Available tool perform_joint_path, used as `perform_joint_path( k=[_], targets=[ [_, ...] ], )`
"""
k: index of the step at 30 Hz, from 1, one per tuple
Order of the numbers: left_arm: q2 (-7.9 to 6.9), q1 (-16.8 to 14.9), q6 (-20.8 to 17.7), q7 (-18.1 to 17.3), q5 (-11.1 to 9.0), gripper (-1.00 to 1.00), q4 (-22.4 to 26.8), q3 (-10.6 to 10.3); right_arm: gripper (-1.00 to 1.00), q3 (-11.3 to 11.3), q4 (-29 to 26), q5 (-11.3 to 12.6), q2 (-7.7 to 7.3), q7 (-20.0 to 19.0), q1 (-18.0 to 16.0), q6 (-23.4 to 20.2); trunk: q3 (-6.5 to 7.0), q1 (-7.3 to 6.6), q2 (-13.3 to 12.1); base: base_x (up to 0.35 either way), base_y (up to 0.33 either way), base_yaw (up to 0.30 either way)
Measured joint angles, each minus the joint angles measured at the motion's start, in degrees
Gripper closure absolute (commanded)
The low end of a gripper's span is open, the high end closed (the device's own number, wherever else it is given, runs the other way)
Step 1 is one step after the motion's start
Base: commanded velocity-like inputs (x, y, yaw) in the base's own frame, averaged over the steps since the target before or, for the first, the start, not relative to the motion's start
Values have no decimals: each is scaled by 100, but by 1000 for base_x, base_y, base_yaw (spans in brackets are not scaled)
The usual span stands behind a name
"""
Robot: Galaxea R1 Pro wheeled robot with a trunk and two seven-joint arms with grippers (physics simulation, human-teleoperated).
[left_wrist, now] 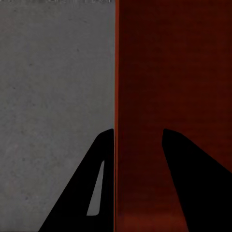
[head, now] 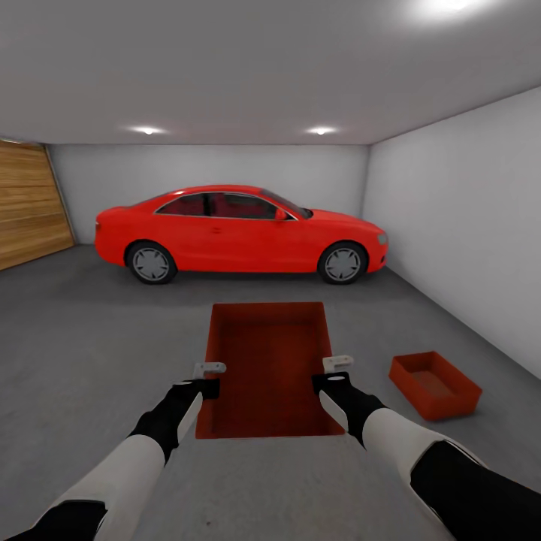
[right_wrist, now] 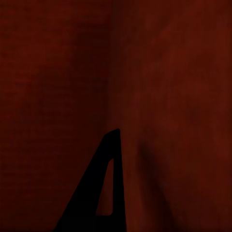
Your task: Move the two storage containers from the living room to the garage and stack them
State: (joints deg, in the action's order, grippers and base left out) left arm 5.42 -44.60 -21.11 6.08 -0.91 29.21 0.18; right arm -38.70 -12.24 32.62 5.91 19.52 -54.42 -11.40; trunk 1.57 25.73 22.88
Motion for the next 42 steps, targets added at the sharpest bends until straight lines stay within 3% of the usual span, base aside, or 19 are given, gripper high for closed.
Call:
perform_joint_path(
  k=[42],
  targets=[
    [8, -1, 3, -1, 0, 100, -34, 13, 100, -15, -1, 4, -7, 0, 0, -37, 0, 0, 0, 321, 0, 0]
  ],
)
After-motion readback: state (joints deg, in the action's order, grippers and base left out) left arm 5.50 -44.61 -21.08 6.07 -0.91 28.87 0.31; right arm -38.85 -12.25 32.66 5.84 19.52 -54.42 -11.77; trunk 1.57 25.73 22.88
